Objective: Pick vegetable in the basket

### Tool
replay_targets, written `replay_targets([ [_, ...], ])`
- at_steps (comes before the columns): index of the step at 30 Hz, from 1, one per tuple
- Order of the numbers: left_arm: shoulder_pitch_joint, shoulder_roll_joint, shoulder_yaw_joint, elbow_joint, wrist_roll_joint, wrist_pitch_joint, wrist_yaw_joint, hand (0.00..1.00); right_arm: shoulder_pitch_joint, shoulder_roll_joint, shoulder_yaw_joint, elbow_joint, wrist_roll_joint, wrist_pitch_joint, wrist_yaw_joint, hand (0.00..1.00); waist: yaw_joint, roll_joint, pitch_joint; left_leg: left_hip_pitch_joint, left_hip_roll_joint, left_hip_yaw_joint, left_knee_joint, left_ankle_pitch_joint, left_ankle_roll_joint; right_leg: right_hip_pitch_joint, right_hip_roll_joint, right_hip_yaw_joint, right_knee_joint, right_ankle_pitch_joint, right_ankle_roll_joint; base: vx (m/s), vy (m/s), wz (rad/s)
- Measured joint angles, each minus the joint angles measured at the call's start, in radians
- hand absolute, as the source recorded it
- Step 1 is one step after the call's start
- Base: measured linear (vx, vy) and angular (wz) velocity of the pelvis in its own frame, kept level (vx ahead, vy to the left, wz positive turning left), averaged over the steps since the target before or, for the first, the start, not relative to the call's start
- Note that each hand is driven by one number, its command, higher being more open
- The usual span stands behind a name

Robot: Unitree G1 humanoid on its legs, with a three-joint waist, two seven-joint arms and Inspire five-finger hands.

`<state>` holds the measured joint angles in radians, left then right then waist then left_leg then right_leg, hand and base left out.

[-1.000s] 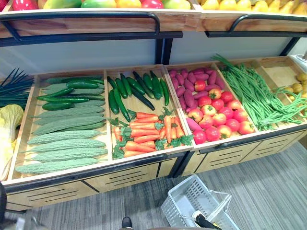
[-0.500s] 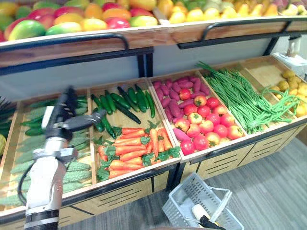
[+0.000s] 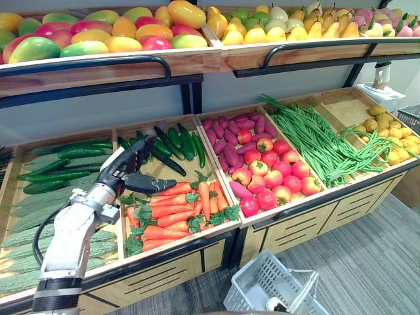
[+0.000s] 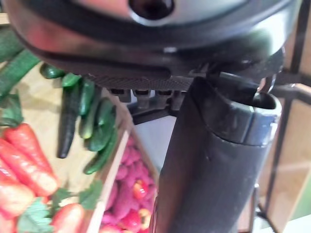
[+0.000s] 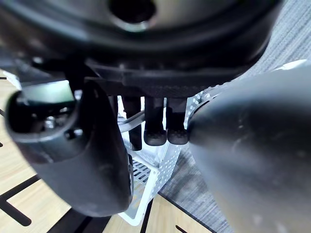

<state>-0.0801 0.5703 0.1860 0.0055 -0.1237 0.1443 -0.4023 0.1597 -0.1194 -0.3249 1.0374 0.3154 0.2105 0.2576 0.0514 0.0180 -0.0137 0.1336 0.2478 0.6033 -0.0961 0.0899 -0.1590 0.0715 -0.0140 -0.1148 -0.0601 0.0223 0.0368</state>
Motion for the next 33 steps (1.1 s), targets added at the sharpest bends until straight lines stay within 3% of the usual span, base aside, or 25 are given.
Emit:
replay_targets([
  [5, -0.044, 0.023, -0.014, 0.146, 0.039, 0.04, -0.008, 1.0, 0.012, -0.002, 0.022, -0.019, 0.001, 0.0, 0.001, 0.0, -0.001, 0.004, -0.004, 0.001, 0.0, 0.018, 0.0, 0.0, 0.0, -0.003, 0.001, 0.011, -0.008, 0.008, -0.001, -0.03, -0.033, -0.08],
  [11, -0.092, 0.035, -0.015, 0.277, 0.099, 0.039, -0.028, 1.0, 0.014, -0.006, 0.036, -0.022, 0.001, 0.001, 0.001, 0.0, -0.001, 0.007, -0.01, -0.002, 0.0, 0.024, 0.0, 0.0, 0.0, -0.009, 0.001, 0.014, -0.008, 0.011, -0.004, -0.02, -0.041, -0.02],
  [27, -0.104, 0.03, -0.104, 0.377, 0.254, 0.041, -0.066, 1.0, 0.034, -0.005, 0.043, -0.065, -0.005, 0.002, 0.019, 0.0, -0.015, 0.003, -0.013, 0.004, 0.001, 0.096, 0.0, -0.005, -0.002, -0.041, -0.001, 0.071, -0.008, 0.034, 0.0, -0.04, -0.039, -0.11],
  [33, -0.107, 0.024, -0.172, 0.392, 0.354, 0.084, -0.044, 1.0, 0.042, -0.005, 0.044, -0.11, -0.006, 0.004, 0.035, 0.0, -0.029, 0.004, 0.003, 0.0, -0.005, 0.124, 0.001, -0.008, -0.001, -0.06, -0.006, 0.098, -0.008, 0.042, 0.007, -0.03, -0.033, -0.12],
])
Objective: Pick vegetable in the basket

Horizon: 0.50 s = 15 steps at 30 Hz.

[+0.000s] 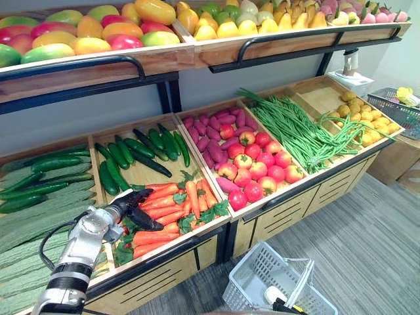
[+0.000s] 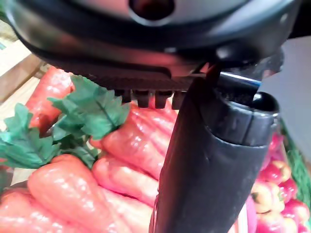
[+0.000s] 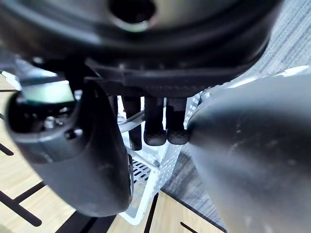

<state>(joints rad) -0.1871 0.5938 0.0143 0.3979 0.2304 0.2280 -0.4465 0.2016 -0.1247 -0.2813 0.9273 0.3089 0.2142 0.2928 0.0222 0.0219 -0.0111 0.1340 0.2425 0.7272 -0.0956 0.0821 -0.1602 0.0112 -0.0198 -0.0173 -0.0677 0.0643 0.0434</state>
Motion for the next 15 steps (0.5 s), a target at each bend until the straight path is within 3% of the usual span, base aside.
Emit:
replay_targets([
  [6, -0.09, -0.013, -0.007, 0.11, 0.183, 0.014, 0.071, 1.0, 0.004, -0.005, 0.038, -0.074, 0.007, 0.0, 0.018, 0.0, -0.008, 0.001, 0.054, -0.022, 0.0, 0.028, 0.006, 0.001, 0.001, -0.048, 0.003, 0.029, 0.016, 0.006, 0.002, -0.04, -0.043, -0.15],
  [15, -0.322, -0.014, 0.032, 0.278, 0.375, 0.036, 0.334, 1.0, -0.081, -0.034, 0.117, -0.169, 0.047, 0.003, 0.029, 0.0, -0.022, -0.016, 0.208, -0.133, 0.019, 0.069, 0.09, -0.015, 0.021, -0.188, 0.006, 0.086, 0.057, 0.035, 0.004, -0.07, -0.027, -0.18],
])
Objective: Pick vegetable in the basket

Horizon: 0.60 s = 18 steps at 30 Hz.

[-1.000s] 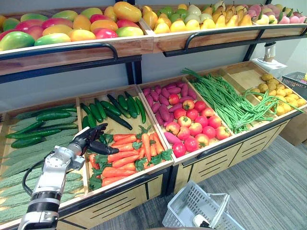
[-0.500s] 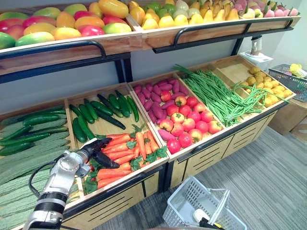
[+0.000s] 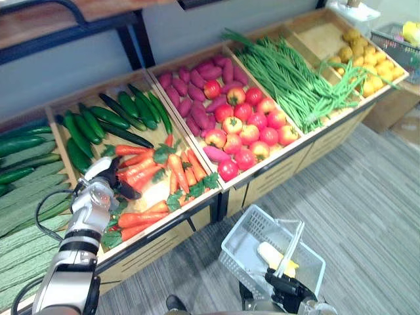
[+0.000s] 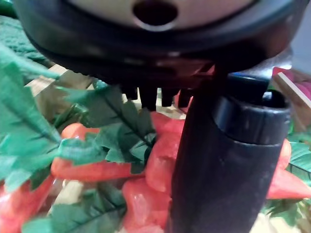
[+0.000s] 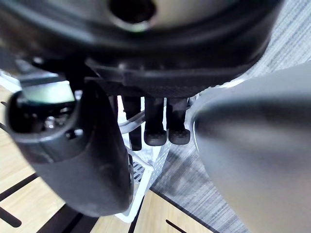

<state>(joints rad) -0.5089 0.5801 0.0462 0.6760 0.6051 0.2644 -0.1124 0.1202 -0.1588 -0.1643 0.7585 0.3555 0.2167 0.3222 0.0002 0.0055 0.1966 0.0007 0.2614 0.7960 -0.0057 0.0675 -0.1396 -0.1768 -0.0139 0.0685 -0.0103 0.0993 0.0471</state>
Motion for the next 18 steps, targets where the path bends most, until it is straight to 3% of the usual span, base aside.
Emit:
replay_targets([
  [7, -0.025, -0.038, 0.045, 0.067, 0.035, -0.001, 0.106, 1.0, -0.022, -0.044, 0.032, -0.005, 0.013, -0.002, 0.0, 0.0, -0.007, 0.014, 0.024, -0.031, -0.003, 0.023, 0.001, 0.0, 0.007, -0.047, 0.001, 0.022, -0.006, 0.017, 0.009, -0.06, 0.029, -0.1],
  [8, -0.024, -0.039, 0.053, 0.067, 0.034, -0.004, 0.117, 0.0, -0.023, -0.045, 0.034, -0.004, 0.02, -0.003, 0.0, 0.0, -0.007, 0.014, 0.024, -0.037, -0.009, 0.023, -0.011, 0.008, 0.008, -0.056, 0.0, 0.022, -0.007, 0.019, 0.012, -0.05, 0.04, 0.02],
  [18, 0.034, -0.084, 0.058, 0.065, -0.016, -0.103, 0.231, 0.0, -0.028, -0.043, 0.095, 0.034, 0.038, -0.047, -0.006, 0.0, -0.007, 0.01, 0.026, -0.02, -0.045, 0.02, -0.064, 0.029, 0.01, -0.028, -0.03, -0.013, -0.064, 0.026, 0.023, -0.04, 0.061, 0.03],
])
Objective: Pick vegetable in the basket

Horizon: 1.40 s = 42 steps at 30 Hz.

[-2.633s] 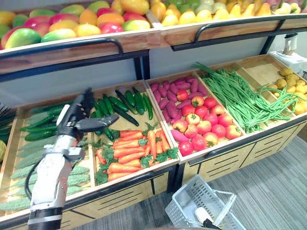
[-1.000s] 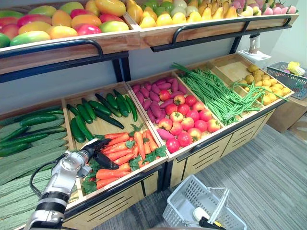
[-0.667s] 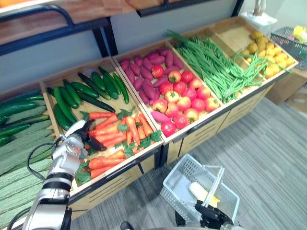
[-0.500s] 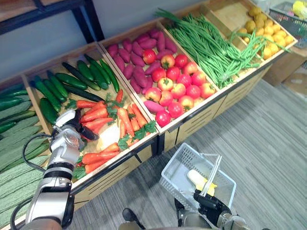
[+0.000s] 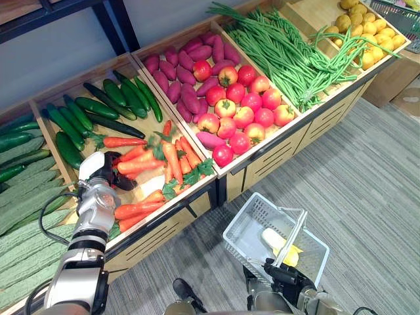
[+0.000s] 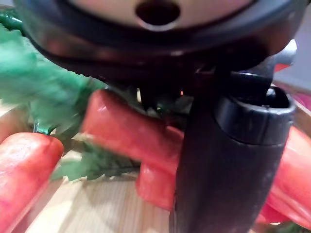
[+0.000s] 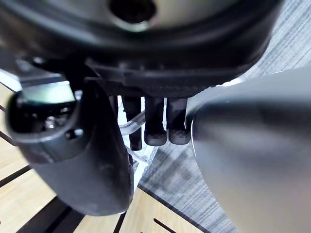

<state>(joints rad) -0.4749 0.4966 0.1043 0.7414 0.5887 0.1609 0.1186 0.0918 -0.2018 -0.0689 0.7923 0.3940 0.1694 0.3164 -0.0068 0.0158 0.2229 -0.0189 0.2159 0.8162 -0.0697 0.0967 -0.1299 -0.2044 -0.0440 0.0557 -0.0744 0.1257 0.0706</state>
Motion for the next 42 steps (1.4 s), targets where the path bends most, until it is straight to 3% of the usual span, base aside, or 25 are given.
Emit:
replay_targets([
  [8, 0.075, -0.028, 0.002, 0.004, -0.175, -0.078, 0.144, 0.0, -0.008, 0.001, -0.003, 0.053, 0.001, -0.028, -0.02, 0.0, -0.001, -0.003, 0.0, 0.019, -0.036, -0.039, -0.017, -0.006, 0.007, 0.042, -0.036, -0.045, -0.015, 0.019, 0.028, 0.02, 0.056, 0.12],
  [12, 0.108, -0.034, 0.024, 0.009, -0.234, -0.119, 0.157, 0.0, -0.021, 0.006, -0.028, 0.093, 0.001, -0.029, -0.029, 0.0, -0.009, 0.001, -0.005, 0.048, -0.049, -0.057, -0.017, -0.015, 0.017, 0.08, -0.046, -0.061, -0.015, 0.011, 0.028, 0.06, 0.044, 0.1],
  [18, 0.158, -0.031, 0.026, -0.046, -0.244, -0.122, 0.132, 0.0, -0.015, 0.023, -0.091, 0.128, 0.051, -0.012, -0.067, 0.0, -0.02, -0.027, -0.022, 0.101, -0.053, -0.081, -0.017, -0.023, 0.012, 0.147, -0.052, -0.09, -0.015, -0.003, 0.031, 0.02, 0.008, 0.11],
  [24, 0.244, -0.015, 0.029, -0.249, -0.246, -0.095, 0.084, 0.0, 0.042, 0.02, -0.327, 0.126, 0.224, 0.011, -0.121, 0.0, -0.017, -0.035, -0.076, 0.146, -0.042, -0.084, -0.019, -0.028, 0.007, 0.185, -0.043, -0.105, 0.008, -0.027, 0.027, -0.02, -0.038, 0.03],
  [25, 0.269, 0.002, 0.03, -0.306, -0.254, -0.096, 0.079, 0.0, 0.059, 0.02, -0.38, 0.125, 0.241, 0.015, -0.137, 0.0, -0.017, -0.035, -0.106, 0.15, -0.04, -0.082, -0.024, -0.03, 0.004, 0.189, -0.04, -0.105, 0.01, -0.034, 0.024, -0.03, -0.041, -0.01],
  [31, 0.317, 0.037, 0.038, -0.615, -0.275, -0.106, 0.065, 0.0, 0.139, -0.039, -0.653, 0.065, 0.242, 0.017, -0.181, 0.0, -0.002, -0.019, -0.209, 0.181, -0.032, -0.073, -0.025, -0.047, -0.003, 0.224, -0.031, -0.099, 0.015, -0.042, 0.019, -0.05, -0.051, -0.02],
  [36, 0.337, 0.035, -0.003, -0.827, -0.276, -0.082, 0.031, 0.0, 0.174, -0.112, -0.749, -0.122, 0.243, 0.016, -0.2, 0.0, -0.015, -0.017, -0.258, 0.191, -0.032, -0.062, -0.025, -0.054, -0.008, 0.222, -0.032, -0.081, 0.026, -0.049, 0.022, -0.06, -0.051, -0.07],
  [42, 0.34, -0.001, -0.069, -0.963, -0.275, -0.046, -0.041, 0.0, 0.176, -0.121, -0.813, -0.367, 0.257, 0.014, -0.211, 0.0, -0.026, -0.012, -0.262, 0.19, -0.033, -0.056, -0.025, -0.05, -0.005, 0.205, -0.031, -0.07, 0.046, -0.061, 0.035, -0.04, -0.058, -0.04],
])
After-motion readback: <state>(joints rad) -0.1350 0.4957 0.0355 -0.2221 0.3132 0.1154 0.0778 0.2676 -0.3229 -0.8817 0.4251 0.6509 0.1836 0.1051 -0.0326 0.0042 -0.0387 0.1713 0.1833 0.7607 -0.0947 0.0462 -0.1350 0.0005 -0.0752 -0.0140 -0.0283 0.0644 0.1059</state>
